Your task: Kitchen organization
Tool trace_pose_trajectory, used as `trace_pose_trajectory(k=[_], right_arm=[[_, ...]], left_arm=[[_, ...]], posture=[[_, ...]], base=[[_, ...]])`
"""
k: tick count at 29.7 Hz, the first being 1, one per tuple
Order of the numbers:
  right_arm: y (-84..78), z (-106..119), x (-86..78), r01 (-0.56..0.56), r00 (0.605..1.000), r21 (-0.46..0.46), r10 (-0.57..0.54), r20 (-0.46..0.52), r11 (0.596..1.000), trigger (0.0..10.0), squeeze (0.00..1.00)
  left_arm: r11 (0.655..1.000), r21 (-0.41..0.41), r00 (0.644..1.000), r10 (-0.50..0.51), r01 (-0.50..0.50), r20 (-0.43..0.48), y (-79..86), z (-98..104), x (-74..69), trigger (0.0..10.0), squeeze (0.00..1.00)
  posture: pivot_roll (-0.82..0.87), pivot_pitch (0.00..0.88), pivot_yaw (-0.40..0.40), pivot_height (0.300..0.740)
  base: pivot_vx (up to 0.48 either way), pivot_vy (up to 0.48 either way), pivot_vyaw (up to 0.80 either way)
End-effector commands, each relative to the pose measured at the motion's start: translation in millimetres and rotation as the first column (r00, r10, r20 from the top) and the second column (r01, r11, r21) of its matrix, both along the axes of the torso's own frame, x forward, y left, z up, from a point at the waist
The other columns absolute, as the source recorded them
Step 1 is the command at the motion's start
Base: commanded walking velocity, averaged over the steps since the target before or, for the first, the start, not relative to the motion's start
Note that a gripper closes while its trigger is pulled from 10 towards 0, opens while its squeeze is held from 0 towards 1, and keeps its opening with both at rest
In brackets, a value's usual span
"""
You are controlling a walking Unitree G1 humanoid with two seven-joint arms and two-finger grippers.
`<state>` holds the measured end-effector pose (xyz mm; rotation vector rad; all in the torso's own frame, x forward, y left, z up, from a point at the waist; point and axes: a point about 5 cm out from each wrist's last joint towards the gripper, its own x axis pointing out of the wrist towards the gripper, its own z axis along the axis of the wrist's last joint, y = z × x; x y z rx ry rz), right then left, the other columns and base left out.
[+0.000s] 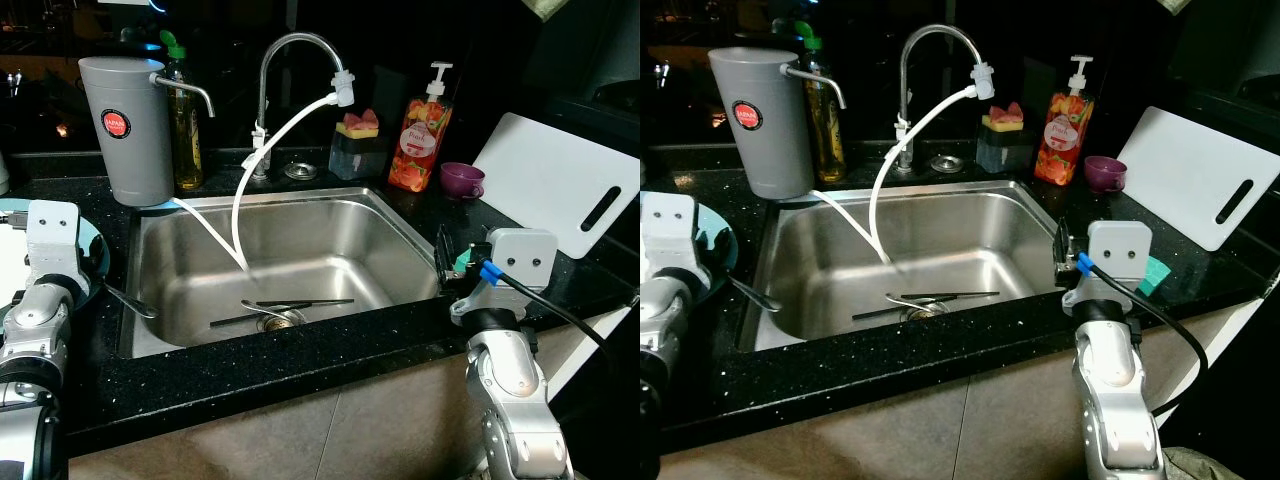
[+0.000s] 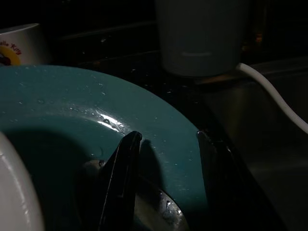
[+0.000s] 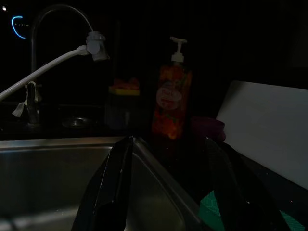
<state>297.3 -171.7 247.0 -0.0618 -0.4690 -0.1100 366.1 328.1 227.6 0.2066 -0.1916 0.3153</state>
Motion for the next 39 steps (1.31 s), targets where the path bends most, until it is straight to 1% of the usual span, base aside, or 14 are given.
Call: trace_pose_trajectory(k=[1, 27, 39], right_arm=[[-1.0, 1.1, 1.1, -0.002, 1.0, -0.001, 0.002, 0.0, 1.0, 10.0, 0.0], [-1.5, 1.9, 1.3, -0.003, 1.0, -0.005, 0.003, 0.004, 1.0, 10.0, 0.0], [-1.4, 1.9, 1.8, -0.006, 1.0, -0.006, 0.006, 0.003, 1.0, 10.0, 0.0]], left_arm=[[0.999, -0.021, 0.996, 0.029, -0.03, -0.082, 7.2, -18.8, -5.6, 10.0, 0.0], [0.999, -0.028, 0.996, 0.025, -0.027, -0.08, 6.3, -17.9, -4.6, 10.0, 0.0], [0.999, -0.026, 0.996, 0.037, -0.04, -0.083, 10.1, -17.6, -6.5, 10.0, 0.0]], posture=[[0.03, 0.094, -0.125, 0.74], [0.03, 0.087, -0.124, 0.74], [0.03, 0.089, -0.126, 0.74]], base=[[0.0, 0.0, 0.0], [0.0, 0.0, 0.0], [0.0, 0.0, 0.0]])
